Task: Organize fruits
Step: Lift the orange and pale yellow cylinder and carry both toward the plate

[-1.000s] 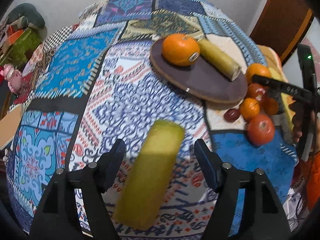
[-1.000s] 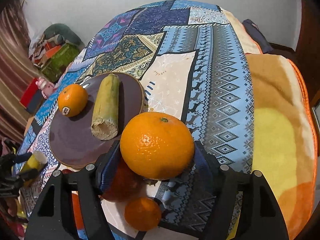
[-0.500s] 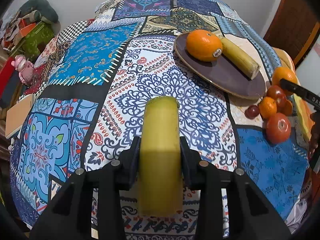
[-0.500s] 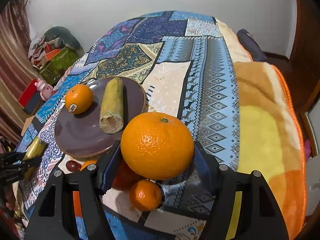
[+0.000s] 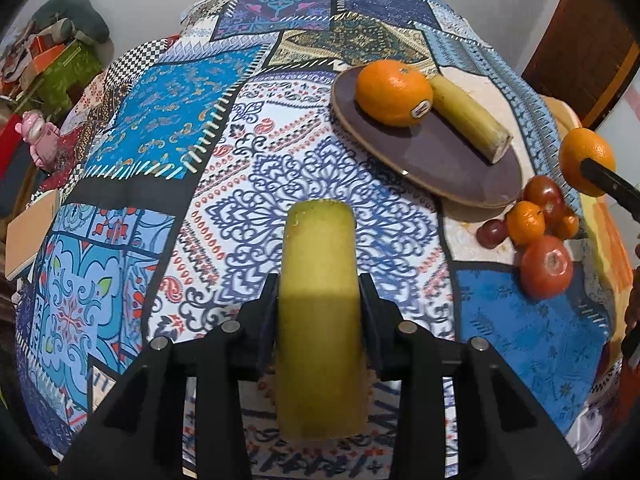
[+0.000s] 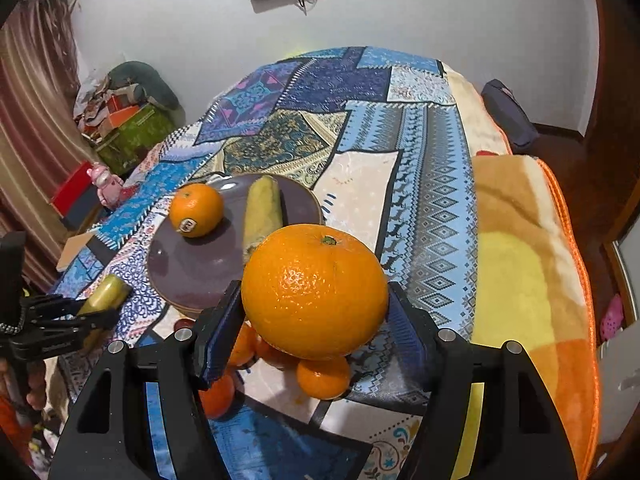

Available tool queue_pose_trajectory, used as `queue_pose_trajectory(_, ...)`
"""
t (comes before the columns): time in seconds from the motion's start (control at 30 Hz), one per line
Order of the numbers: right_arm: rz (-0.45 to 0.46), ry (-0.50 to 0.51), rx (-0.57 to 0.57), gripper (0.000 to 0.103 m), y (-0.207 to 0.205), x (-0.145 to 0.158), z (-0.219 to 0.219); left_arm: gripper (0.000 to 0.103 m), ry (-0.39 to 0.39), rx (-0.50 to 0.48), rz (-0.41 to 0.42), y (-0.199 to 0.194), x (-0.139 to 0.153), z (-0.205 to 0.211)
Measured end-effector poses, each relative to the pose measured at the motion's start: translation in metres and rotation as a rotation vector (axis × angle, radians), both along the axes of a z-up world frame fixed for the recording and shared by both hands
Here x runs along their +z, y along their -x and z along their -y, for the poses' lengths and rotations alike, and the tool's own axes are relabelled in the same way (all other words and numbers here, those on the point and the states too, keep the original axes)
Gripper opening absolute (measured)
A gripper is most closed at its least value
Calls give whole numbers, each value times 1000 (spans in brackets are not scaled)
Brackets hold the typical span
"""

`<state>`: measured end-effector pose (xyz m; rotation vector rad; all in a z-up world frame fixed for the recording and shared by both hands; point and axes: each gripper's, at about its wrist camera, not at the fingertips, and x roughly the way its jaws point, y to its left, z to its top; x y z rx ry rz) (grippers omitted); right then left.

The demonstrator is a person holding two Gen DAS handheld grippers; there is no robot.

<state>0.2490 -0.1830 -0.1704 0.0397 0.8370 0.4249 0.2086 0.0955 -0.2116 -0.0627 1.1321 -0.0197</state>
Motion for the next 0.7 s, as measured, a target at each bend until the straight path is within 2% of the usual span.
queue_pose_trajectory(0.17, 23, 5, 6, 66, 1, 7, -2, 37, -8, -14, 64, 2, 19, 13)
queue_pose_trajectory(0.27, 30, 2, 10, 66, 3, 9, -4, 37, 13, -37, 88, -3, 31, 22)
queue_pose_trajectory(0.37, 33, -5, 18, 66, 4, 9, -6, 35, -4, -56, 115, -9, 39, 32)
queue_pose_trajectory(0.43, 33, -7, 25, 66, 4, 9, -9, 0, -8, -77, 116, -13, 43, 38)
queue_pose_trajectory(0.53, 30, -7, 37, 66, 3, 7, -12, 0, 6, -106, 89, -17, 42, 42)
queue_pose_trajectory(0.63, 30, -3, 45, 66, 4, 6, -15, 1, -43, -116, 53, -14, 32, 43)
queue_pose_trajectory(0.67, 30, -3, 47, 66, 5, 6, -15, 3, -38, -112, 47, -11, 30, 41)
queue_pose_trajectory(0.7, 30, -3, 51, 66, 5, 5, -15, 10, -37, -108, 43, -8, 29, 39)
